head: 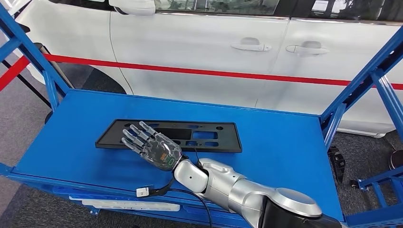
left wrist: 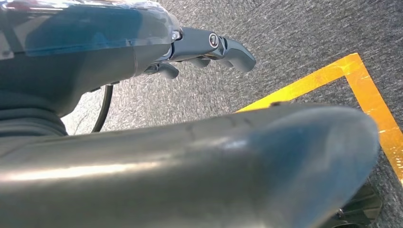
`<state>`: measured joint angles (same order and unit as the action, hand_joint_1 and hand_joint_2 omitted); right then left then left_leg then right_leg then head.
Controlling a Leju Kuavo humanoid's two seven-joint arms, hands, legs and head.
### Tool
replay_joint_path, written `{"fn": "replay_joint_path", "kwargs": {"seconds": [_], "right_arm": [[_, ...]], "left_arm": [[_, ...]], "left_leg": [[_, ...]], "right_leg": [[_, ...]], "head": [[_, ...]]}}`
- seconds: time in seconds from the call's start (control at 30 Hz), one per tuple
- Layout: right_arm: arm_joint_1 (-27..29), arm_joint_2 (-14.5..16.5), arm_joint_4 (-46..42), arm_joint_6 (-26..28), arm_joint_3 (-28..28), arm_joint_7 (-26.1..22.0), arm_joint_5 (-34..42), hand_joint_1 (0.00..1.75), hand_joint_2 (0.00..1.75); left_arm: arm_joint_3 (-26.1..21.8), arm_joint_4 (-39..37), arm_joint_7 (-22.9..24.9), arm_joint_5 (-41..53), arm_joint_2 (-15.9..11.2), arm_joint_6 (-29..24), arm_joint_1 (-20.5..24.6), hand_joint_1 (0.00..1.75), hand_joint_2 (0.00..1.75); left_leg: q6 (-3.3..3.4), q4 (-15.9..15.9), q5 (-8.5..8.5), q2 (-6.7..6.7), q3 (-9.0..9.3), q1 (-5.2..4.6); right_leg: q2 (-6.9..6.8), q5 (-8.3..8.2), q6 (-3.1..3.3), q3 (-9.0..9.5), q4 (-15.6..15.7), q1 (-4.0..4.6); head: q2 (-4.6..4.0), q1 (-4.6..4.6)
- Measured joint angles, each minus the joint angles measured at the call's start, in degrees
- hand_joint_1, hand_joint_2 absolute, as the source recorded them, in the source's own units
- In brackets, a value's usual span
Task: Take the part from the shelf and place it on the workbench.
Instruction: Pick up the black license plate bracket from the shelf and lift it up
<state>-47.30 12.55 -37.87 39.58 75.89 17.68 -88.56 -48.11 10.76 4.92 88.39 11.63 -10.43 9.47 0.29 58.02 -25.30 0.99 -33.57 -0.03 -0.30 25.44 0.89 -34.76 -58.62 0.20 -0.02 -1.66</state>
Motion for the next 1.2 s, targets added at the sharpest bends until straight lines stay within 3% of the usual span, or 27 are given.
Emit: {"fn": "replay_joint_path", "kwargs": {"seconds": [0.1,0.47,1.2], "right_arm": [[-0.27,0.00,0.73,0.00,0.61,-0.33,0.00,1.73,1.75],[-1.09,-0.04,1.90,0.04,0.62,-2.81,0.00,1.75,1.75],[-1.18,-1.09,1.06,0.74,0.36,-1.73,0.00,1.75,1.75]], "left_arm": [[0.00,0.01,0.05,0.00,0.01,0.09,0.03,0.00,0.00],[-0.02,0.02,0.22,-0.02,0.02,0.11,0.03,0.00,0.00],[-0.02,0.01,-0.11,-0.25,0.00,0.06,-0.01,0.00,0.00]], "left_leg": [[0.00,0.01,0.00,0.00,0.00,0.00],[0.00,0.02,0.00,0.00,-0.01,0.00],[0.00,0.04,0.00,-0.01,-0.02,0.00]], "right_leg": [[0.00,0.00,0.00,0.00,0.00,0.00],[0.00,-0.01,-0.01,0.00,0.00,0.00],[0.00,-0.02,-0.02,0.00,0.01,0.00]], "head": [[0.00,0.00],[0.00,0.00],[0.00,0.00]]}}
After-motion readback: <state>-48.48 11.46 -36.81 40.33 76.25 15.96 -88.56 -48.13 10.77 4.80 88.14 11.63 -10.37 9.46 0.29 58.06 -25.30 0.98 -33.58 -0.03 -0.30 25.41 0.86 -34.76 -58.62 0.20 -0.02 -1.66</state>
